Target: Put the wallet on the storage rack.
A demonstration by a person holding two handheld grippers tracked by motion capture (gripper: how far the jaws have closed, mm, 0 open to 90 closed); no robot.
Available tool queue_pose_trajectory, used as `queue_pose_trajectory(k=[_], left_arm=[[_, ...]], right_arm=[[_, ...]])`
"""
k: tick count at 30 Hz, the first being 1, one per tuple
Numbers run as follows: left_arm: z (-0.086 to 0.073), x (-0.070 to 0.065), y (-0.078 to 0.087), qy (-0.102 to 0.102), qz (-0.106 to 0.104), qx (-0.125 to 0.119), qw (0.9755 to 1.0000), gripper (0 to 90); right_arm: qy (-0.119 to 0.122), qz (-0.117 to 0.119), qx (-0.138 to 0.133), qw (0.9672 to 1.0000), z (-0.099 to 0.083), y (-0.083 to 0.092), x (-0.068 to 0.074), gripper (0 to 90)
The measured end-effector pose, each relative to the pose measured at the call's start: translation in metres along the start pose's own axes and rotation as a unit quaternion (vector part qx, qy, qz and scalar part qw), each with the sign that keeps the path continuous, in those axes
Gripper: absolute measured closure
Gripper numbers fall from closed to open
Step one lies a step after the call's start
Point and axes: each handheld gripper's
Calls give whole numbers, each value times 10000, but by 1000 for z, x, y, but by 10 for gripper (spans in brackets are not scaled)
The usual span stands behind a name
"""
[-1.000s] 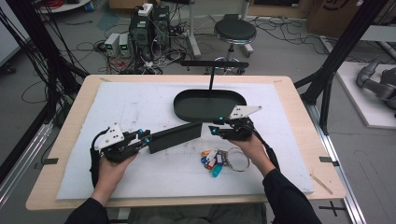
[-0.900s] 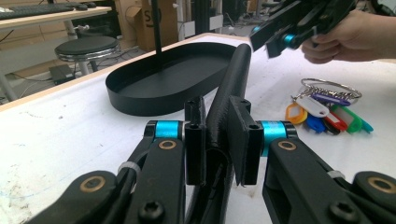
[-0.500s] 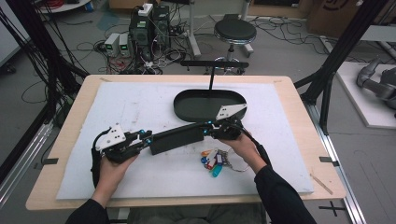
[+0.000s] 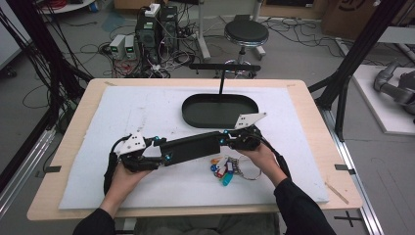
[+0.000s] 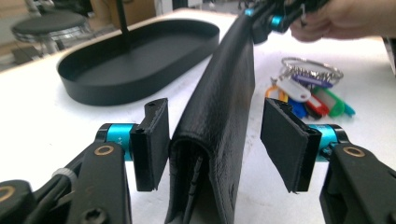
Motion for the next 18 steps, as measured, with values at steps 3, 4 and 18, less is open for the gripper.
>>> queue_pose_trajectory(k=[3,4,18], left_arm=[[-1,2,-1,-113,-32,76,9999,629],[-1,2,-1,-110,-77,58,9999,661],[15,-3,2,-155,-119,-203,9996,740]], right_arm=[[9,8,12,10000,-1,0,1,786],[27,-34,21,10000,-1,1,1,772],[-686,-972,-1002,9878,-39,65,-6,542]])
Point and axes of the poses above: each handheld gripper's, and its own axes: y roughly backward along the jaws, z roughly out of its top, x roughly to its left, and after that the axes turned 15 degrees about x, right-handed
